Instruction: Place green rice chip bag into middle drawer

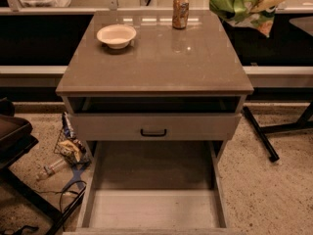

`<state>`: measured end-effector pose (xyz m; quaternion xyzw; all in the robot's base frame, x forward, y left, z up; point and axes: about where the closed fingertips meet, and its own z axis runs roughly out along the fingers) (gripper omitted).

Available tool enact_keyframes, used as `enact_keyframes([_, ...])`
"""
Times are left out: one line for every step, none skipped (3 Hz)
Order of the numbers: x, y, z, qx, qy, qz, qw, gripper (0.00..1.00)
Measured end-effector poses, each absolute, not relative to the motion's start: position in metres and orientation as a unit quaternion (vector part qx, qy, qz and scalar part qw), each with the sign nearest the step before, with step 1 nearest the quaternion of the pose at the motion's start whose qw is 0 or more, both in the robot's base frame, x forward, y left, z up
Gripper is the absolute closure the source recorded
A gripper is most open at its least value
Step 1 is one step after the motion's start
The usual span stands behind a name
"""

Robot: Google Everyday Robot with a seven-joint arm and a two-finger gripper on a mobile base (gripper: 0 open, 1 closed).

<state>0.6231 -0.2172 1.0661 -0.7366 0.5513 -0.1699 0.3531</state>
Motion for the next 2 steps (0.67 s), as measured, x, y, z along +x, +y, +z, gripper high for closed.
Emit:
enact_keyframes([0.583, -0.179, 1.063, -0.724, 0.525, -0.124, 0.43, 1.0])
enact_keyframes([0.532, -0.198, 0.997, -0.717, 0.548, -0.057, 0.427, 1.0])
